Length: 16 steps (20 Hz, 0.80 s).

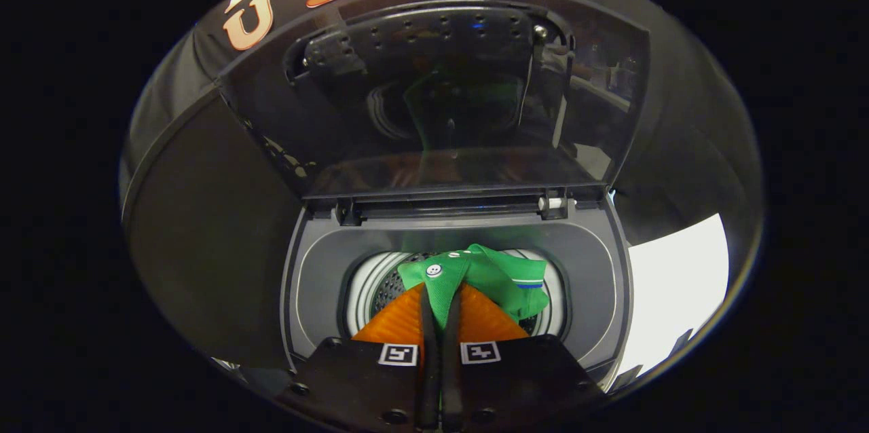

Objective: Put the clothes into the washing machine and then close the washing machine lid.

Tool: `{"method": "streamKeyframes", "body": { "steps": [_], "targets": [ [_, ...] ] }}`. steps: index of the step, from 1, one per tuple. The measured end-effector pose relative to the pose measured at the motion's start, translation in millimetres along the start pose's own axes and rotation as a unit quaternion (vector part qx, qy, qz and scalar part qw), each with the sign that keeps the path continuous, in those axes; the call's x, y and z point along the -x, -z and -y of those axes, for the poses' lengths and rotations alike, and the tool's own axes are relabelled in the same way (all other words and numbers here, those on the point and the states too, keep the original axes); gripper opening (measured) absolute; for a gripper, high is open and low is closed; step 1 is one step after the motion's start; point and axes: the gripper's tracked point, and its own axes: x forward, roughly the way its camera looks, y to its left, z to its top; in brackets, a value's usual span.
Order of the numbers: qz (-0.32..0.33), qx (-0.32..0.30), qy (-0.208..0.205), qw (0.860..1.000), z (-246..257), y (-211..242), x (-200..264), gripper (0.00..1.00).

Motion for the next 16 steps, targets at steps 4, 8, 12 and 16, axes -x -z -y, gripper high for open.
{"method": "streamKeyframes", "body": {
  "steps": [4,8,12,16],
  "targets": [
    [-0.027,-0.015,-0.012,0.999,-1.9,14.1,-6.8,0.22],
    [-0.012,-0.001,0.005,1.000,6.4,8.0,3.4,0.33],
    [0.013,0.022,0.018,1.000,9.2,-8.8,19.4,0.61],
    [0.041,0.041,0.041,0.997,14.2,-30.1,43.9,0.93]
  ]
}}
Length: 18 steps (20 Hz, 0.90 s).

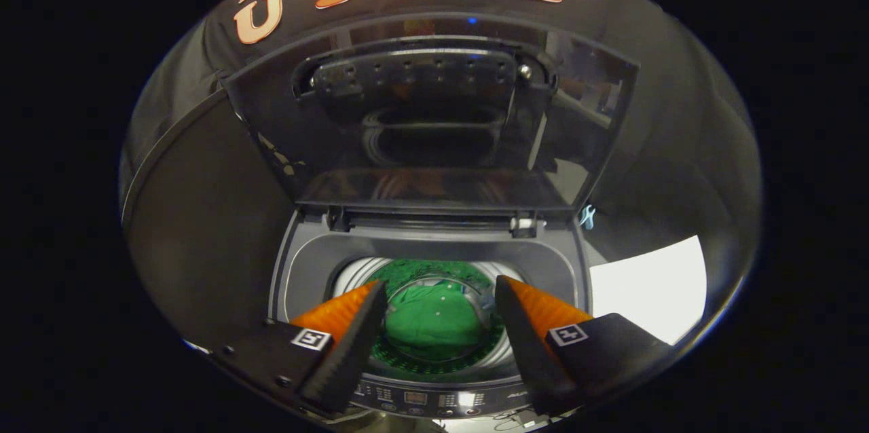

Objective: Put the clothes into the washing machine and then close the washing machine lid.

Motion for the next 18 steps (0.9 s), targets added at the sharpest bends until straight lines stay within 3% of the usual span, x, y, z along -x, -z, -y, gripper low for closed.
{"method": "streamKeyframes", "body": {
  "steps": [1,10,18],
  "targets": [
    [0.008,-0.001,0.001,1.000,0.3,-7.1,5.2,1.00],
    [0.080,-0.007,-0.016,0.997,-9.6,-84.2,68.1,1.00],
    [0.165,-0.011,-0.020,0.986,-12.1,-180.6,107.3,1.00]
  ]
}}
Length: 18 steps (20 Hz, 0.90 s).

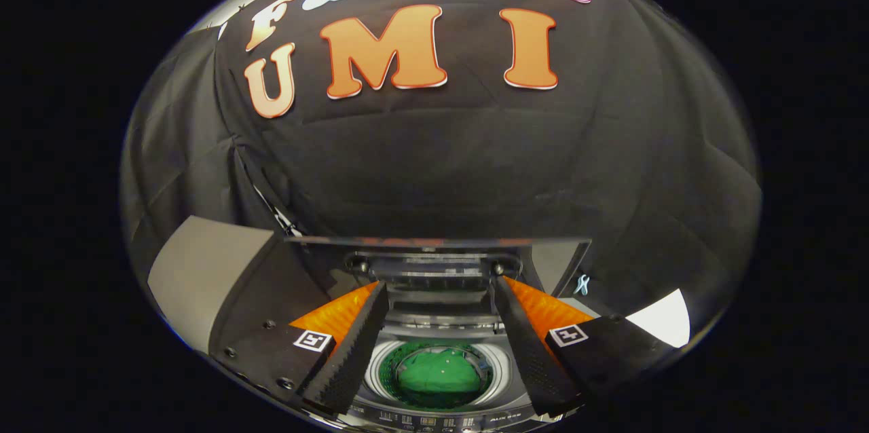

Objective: Put the clothes into the washing machine and then close the washing machine lid.

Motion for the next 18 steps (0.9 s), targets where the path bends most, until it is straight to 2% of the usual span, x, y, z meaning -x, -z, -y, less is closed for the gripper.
{"method": "streamKeyframes", "body": {
  "steps": [4,8,18],
  "targets": [
    [0.029,0.005,0.004,1.000,2.9,-38.3,-7.5,1.00],
    [0.044,0.021,0.006,0.999,1.0,-57.3,-23.4,1.00],
    [0.020,0.011,0.000,1.000,-2.3,-52.0,-69.3,1.00]
  ]
}}
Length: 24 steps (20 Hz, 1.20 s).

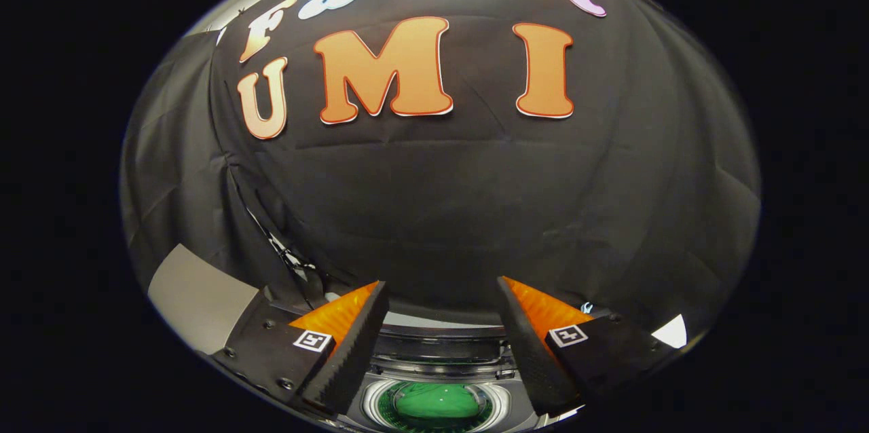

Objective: Put the clothes into the washing machine and then close the washing machine lid.

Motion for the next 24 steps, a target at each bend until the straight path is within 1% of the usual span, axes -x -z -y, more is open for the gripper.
{"method": "streamKeyframes", "body": {
  "steps": [4,11,13,15,24],
  "targets": [
    [-0.015,-0.012,-0.004,1.000,-0.2,8.6,-14.2,1.00],
    [-0.034,-0.030,-0.004,0.999,-0.2,26.4,-22.4,1.00],
    [-0.049,-0.036,0.002,0.998,4.0,36.4,-22.3,1.00],
    [-0.041,-0.030,0.008,0.999,8.9,36.3,-24.5,1.00],
    [-0.033,-0.024,0.004,0.999,6.9,43.4,-9.0,1.00]
  ]
}}
